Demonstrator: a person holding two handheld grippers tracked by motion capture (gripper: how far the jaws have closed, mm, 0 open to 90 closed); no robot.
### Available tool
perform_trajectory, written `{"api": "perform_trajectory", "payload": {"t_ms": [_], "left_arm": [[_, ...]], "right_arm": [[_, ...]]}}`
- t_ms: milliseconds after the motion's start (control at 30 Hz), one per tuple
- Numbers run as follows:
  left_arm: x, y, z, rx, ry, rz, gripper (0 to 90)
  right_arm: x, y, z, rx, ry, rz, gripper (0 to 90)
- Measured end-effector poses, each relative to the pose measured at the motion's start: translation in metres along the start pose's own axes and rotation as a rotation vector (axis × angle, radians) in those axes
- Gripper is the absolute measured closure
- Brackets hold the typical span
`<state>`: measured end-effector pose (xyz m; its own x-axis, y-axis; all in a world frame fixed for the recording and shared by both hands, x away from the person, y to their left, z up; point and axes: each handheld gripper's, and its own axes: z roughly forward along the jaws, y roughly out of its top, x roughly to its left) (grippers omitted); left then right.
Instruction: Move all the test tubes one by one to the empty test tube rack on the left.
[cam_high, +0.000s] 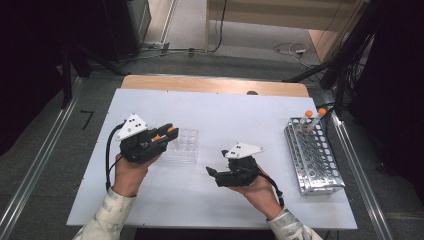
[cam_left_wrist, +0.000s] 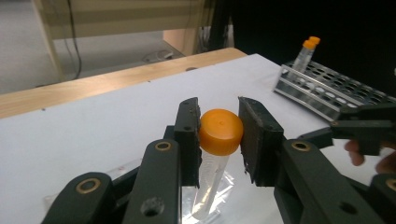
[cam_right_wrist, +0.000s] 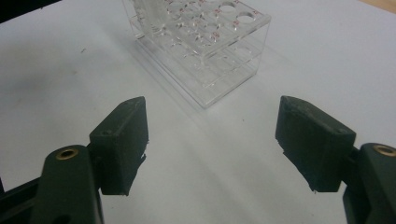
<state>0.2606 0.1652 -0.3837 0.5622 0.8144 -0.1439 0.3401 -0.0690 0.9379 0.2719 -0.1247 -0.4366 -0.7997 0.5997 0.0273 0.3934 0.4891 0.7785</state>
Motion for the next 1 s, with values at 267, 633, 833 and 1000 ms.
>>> {"api": "perform_trajectory", "payload": {"t_ms": [267,633,833,1000], "left_arm": [[0.014,-0.002,0.0,-0.002,0.056,-0.011,70.0],[0.018,-0.003,0.001,0.019,0.103,0.01,70.0],[0.018,-0.008,0.006,0.084,0.12,0.023,70.0],[0.02,-0.016,0.016,0.176,0.133,0.041,70.0]], "right_arm": [[-0.001,0.0,0.0,-0.004,-0.001,0.004,24.0],[-0.002,-0.001,-0.001,-0.008,-0.001,0.004,24.0],[-0.001,-0.001,-0.002,-0.007,0.0,0.001,23.9],[-0.001,-0.001,-0.002,-0.006,0.0,-0.001,24.0]]}}
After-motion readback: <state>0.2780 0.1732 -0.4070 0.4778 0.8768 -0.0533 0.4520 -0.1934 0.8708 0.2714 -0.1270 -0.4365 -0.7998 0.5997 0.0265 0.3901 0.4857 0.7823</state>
